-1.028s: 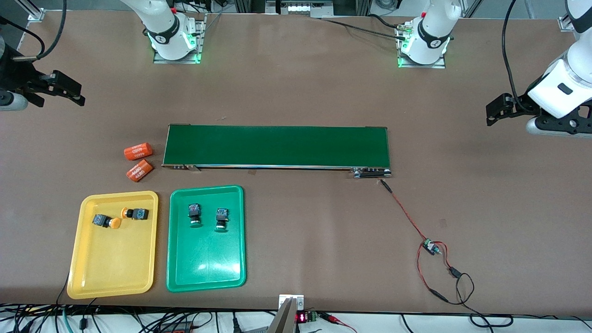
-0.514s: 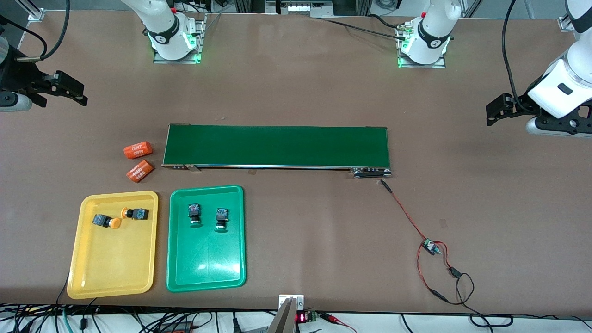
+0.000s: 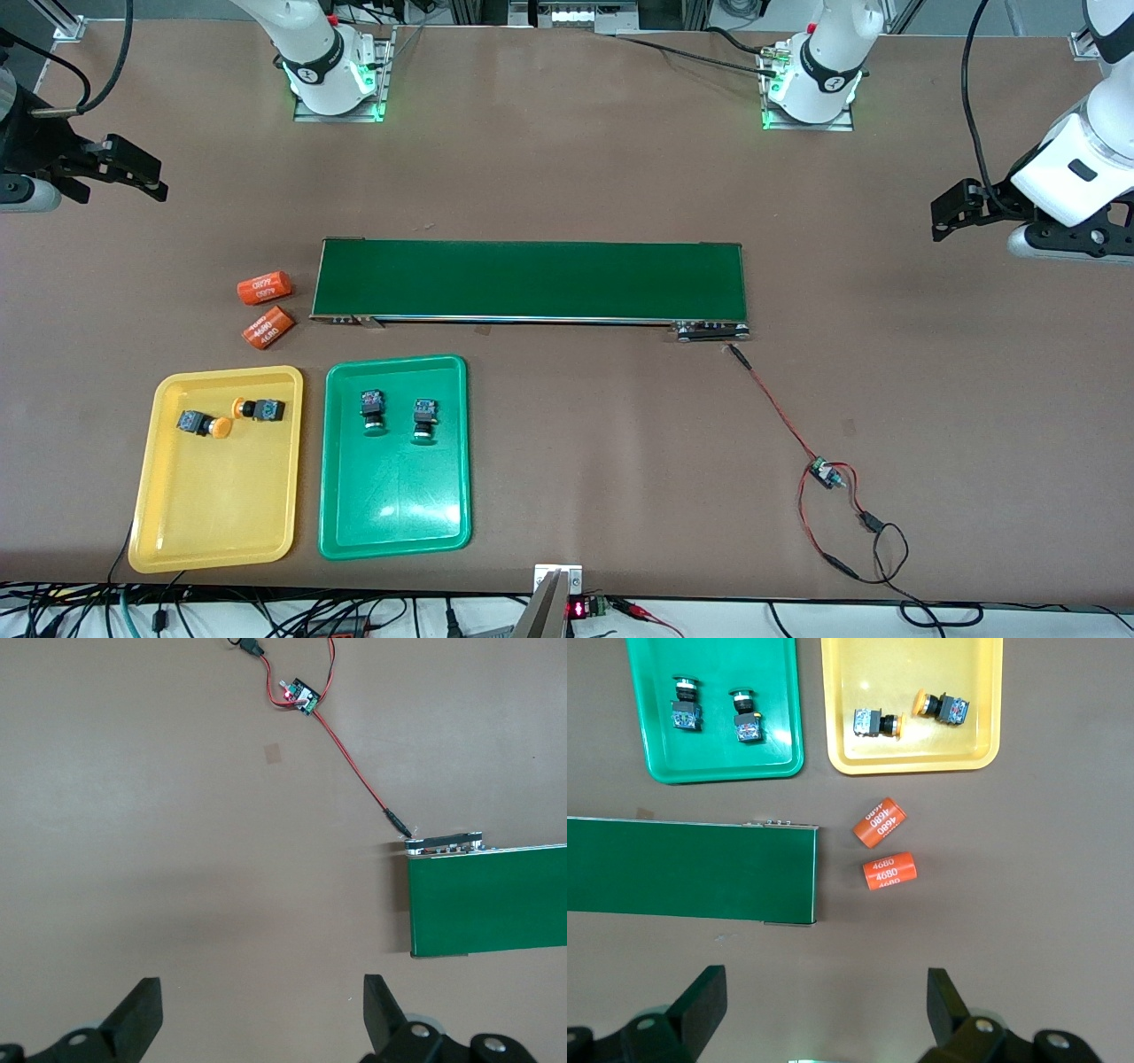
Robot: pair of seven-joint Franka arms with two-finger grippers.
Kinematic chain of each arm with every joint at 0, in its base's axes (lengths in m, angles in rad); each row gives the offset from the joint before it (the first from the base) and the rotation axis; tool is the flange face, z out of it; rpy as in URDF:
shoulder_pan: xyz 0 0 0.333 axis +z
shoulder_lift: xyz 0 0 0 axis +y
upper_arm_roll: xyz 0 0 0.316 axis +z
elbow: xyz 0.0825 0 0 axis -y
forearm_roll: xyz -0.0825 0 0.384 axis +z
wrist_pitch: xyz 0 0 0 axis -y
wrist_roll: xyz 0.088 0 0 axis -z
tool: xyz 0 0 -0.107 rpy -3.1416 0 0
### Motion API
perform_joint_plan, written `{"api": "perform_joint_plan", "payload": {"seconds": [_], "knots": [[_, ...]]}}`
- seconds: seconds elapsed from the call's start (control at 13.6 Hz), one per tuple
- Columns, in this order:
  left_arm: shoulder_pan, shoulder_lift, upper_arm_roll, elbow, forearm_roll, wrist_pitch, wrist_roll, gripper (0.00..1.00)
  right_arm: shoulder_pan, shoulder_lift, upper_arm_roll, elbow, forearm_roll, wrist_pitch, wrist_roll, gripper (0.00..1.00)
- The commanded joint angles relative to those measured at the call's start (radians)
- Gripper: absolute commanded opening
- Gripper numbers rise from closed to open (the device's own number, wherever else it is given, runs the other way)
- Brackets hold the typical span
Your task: Sort buttons by color to trays
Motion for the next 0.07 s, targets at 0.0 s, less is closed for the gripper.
{"api": "perform_joint_plan", "payload": {"seconds": [0.0], "knots": [[-0.002,-0.004,-0.003,0.008,0.023,-0.015,0.008,1.00,-0.002,-0.021,0.008,-0.011,-0.010,-0.012,0.012,1.00]]}}
